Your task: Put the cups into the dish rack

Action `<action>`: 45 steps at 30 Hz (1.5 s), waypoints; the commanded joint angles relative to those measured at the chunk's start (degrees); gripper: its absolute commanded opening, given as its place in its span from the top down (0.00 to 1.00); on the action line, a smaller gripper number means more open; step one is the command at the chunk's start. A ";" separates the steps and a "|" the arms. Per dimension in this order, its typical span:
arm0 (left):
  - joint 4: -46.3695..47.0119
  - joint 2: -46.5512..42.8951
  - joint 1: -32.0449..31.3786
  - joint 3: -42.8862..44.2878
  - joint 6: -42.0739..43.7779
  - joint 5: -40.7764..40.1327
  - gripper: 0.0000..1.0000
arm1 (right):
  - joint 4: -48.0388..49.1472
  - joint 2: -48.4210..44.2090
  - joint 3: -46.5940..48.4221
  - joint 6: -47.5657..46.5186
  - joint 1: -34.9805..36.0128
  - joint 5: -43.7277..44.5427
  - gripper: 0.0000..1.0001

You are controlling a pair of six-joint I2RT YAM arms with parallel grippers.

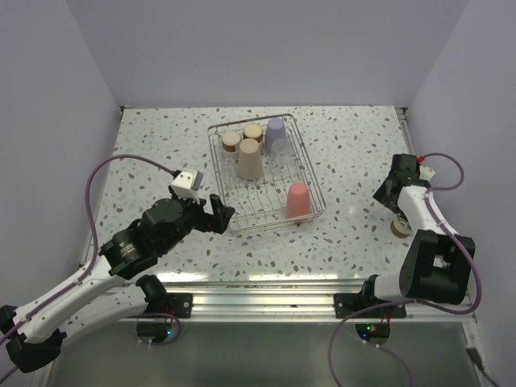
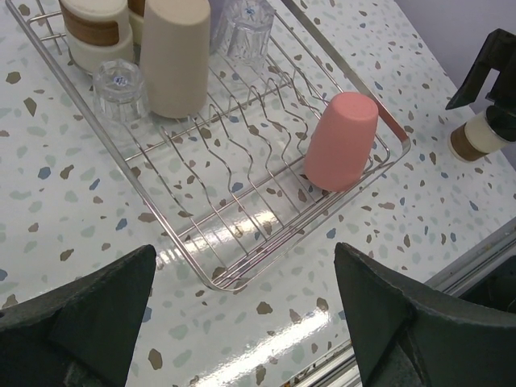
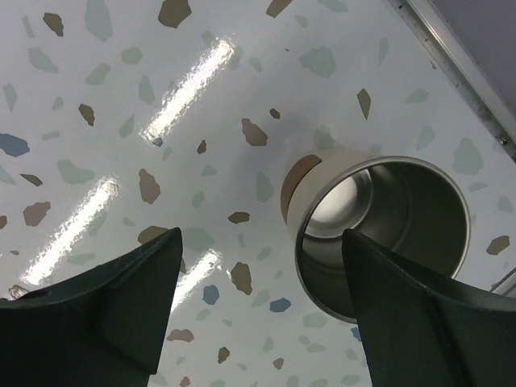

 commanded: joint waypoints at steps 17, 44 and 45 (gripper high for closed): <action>1.00 -1.41 0.03 -3.42 -0.07 -4.26 0.05 | 7.20 1.69 -1.44 -0.36 0.65 -9.68 1.00; 13.28 2.63 0.03 1.85 2.12 -9.18 0.00 | 53.23 -3.51 11.04 24.24 38.18 -47.64 1.00; 14.35 2.98 0.20 2.20 2.65 -8.23 0.00 | 55.08 -3.24 10.87 25.12 38.44 -48.52 1.00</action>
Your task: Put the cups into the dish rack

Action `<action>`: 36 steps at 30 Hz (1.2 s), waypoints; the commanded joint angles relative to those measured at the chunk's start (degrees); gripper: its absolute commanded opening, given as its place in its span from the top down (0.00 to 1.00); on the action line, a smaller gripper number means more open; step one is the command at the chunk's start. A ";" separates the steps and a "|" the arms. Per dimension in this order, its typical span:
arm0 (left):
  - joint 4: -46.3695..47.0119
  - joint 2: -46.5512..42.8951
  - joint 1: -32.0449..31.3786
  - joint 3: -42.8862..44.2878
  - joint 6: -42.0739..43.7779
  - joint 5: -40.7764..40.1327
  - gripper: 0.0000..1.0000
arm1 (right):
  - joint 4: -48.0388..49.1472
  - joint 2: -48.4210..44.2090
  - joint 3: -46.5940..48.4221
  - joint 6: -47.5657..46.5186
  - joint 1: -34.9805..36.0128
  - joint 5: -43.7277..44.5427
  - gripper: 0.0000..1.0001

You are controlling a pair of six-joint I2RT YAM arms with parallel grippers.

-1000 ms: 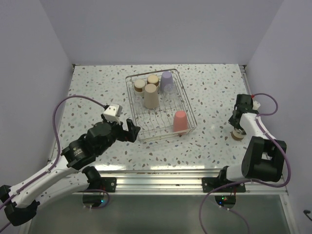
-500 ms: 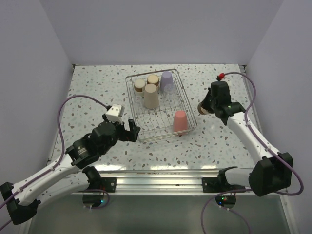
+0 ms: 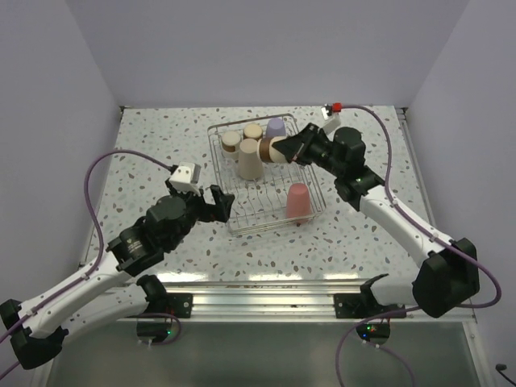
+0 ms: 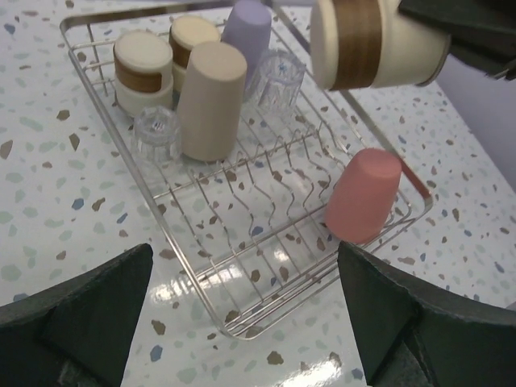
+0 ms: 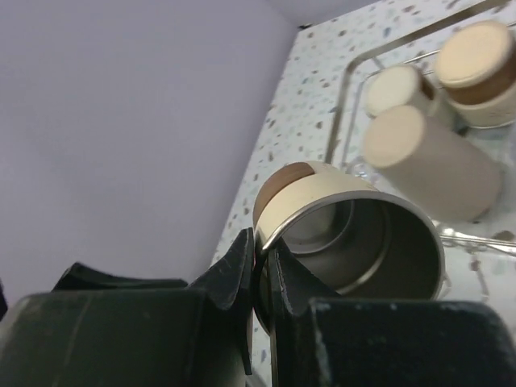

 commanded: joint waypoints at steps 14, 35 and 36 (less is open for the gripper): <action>32.40 1.11 35.33 1.99 -7.15 47.21 0.00 | 84.52 30.96 6.06 58.24 1.42 -15.70 1.00; 72.95 11.04 42.63 -14.37 -26.77 65.99 0.00 | 84.43 27.28 2.37 54.48 6.52 -17.28 1.00; 72.34 11.04 42.63 -14.11 -26.33 65.90 0.00 | 84.43 27.28 2.28 54.48 7.13 -17.28 1.00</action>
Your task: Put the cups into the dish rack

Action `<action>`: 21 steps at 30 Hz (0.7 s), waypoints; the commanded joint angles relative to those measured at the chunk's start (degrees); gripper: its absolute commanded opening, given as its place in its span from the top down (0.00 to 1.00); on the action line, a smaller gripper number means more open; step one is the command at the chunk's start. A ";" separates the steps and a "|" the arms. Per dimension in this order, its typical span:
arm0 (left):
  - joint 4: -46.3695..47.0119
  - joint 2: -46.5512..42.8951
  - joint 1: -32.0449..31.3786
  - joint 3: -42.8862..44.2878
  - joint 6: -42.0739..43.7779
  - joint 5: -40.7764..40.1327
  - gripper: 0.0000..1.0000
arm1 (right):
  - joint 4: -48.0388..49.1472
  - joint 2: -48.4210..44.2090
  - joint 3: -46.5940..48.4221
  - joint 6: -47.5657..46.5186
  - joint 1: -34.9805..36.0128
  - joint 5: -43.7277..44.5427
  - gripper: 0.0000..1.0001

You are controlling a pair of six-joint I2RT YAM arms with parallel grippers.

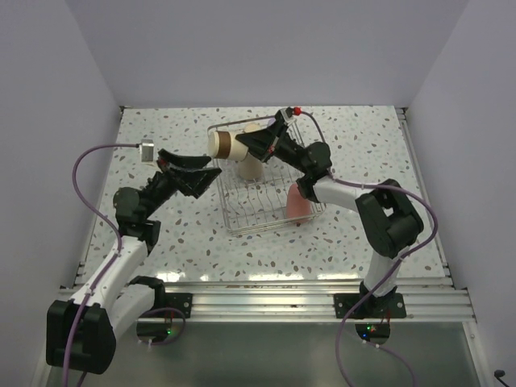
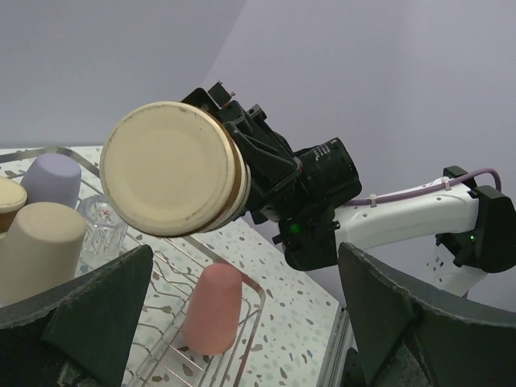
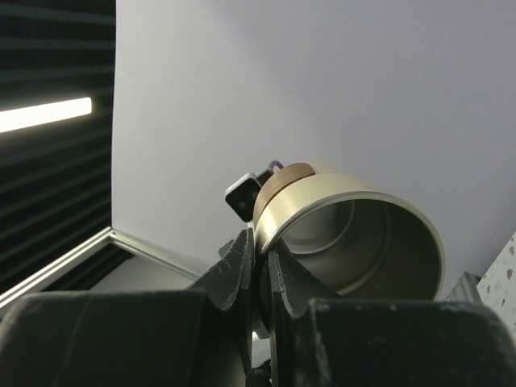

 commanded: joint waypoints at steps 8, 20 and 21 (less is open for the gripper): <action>-0.60 -2.78 0.47 1.85 2.89 -3.08 0.00 | 19.17 -4.31 -1.61 -1.24 5.38 -0.18 1.00; -9.39 -5.86 0.47 3.87 7.11 -7.21 0.00 | 19.17 -7.48 -3.90 -1.77 6.26 -0.01 1.00; -9.13 -5.86 0.47 3.78 6.85 -7.13 0.00 | 19.17 -7.56 -3.99 -1.69 6.26 0.08 1.00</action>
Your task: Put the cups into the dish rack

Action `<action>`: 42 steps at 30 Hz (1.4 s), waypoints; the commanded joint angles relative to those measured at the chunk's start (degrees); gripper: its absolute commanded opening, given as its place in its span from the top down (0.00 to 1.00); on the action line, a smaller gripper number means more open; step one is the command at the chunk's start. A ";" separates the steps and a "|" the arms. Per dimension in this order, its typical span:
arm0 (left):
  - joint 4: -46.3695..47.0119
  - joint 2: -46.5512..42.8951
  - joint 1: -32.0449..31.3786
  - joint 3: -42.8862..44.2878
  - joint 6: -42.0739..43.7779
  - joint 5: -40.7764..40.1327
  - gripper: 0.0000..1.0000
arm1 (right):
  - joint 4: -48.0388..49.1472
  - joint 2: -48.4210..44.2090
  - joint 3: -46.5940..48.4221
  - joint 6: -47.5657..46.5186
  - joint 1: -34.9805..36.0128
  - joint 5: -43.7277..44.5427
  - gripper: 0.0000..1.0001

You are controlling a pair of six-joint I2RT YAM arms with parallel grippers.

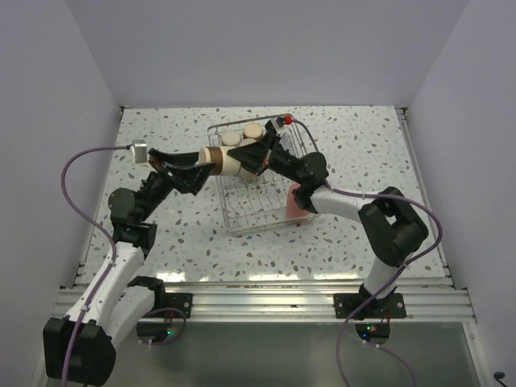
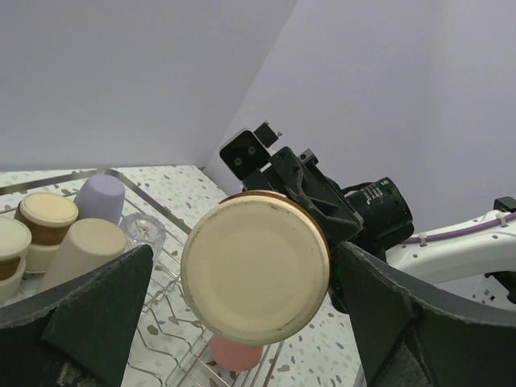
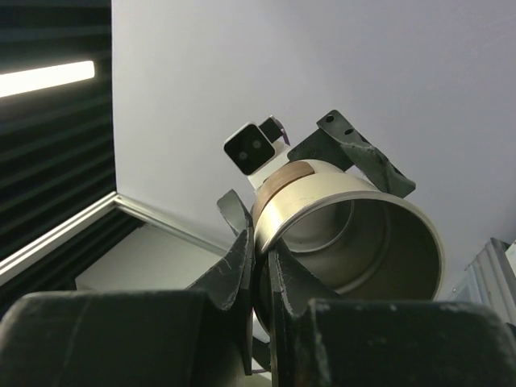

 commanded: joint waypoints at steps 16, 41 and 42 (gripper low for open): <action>5.18 2.49 0.08 2.47 -1.48 4.56 0.24 | 18.44 -0.99 1.92 -0.46 2.67 -0.29 1.00; -36.90 2.74 0.08 18.55 19.96 -3.62 1.00 | -51.00 -23.38 0.33 -47.78 -9.99 6.93 0.30; -37.88 4.23 -0.01 19.43 20.40 -3.44 1.00 | -65.00 -25.49 3.47 -52.36 -9.99 10.83 0.29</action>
